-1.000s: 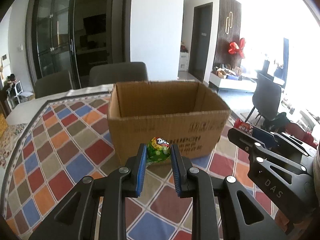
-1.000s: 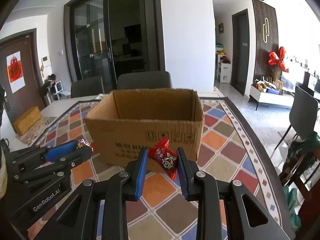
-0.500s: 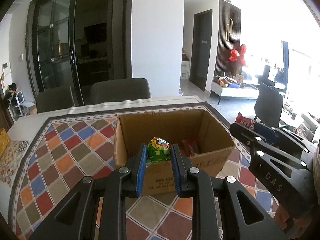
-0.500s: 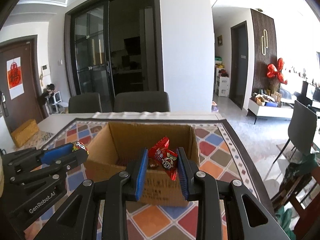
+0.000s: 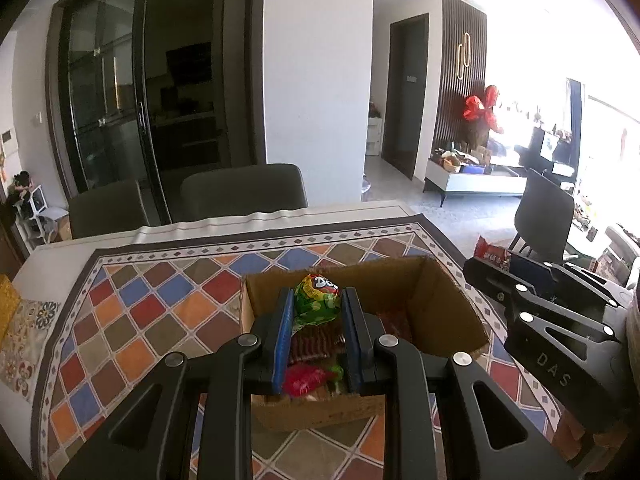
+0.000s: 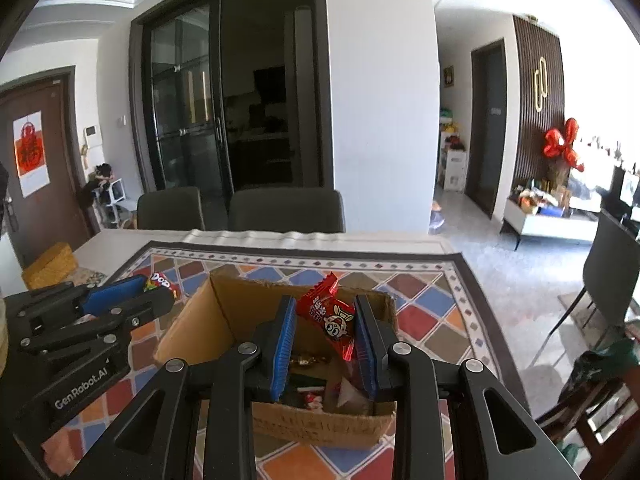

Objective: Organize snacks
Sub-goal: 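Carry the red candy and green lollipop over the box and release both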

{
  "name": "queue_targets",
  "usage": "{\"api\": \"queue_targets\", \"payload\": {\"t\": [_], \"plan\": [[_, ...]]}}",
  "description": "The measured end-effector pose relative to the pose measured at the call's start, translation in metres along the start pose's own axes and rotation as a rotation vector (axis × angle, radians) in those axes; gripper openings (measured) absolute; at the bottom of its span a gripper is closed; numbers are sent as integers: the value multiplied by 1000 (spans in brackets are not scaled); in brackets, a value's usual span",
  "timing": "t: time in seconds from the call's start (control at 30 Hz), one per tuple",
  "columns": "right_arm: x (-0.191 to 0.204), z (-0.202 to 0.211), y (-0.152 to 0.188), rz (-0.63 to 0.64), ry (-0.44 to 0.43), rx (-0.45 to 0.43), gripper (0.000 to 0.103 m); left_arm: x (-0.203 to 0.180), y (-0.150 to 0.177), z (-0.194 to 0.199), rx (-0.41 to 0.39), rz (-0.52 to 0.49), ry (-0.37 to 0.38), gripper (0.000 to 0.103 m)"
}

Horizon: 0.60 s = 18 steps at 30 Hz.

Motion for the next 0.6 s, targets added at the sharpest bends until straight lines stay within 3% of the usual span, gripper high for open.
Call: {"api": "queue_targets", "payload": {"t": [0.5,0.6], "plan": [[-31,-62,5,-136,-49,200,30,-5,-14,-53,129,2,-12,25],[-35,-68,7,-139,-40,223,30,-6,-10,-55,139,-5,-22,34]]}}
Point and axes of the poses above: each gripper's, at about its wrist camera, not at the fingertips, and z roughly against the way its jaws point, x to its left, y to its underside, the point moved 8 cm from there along -z, roughly the way its jaws point, and after that the axes turned 11 degrees about -y, right-handed, at the moved point
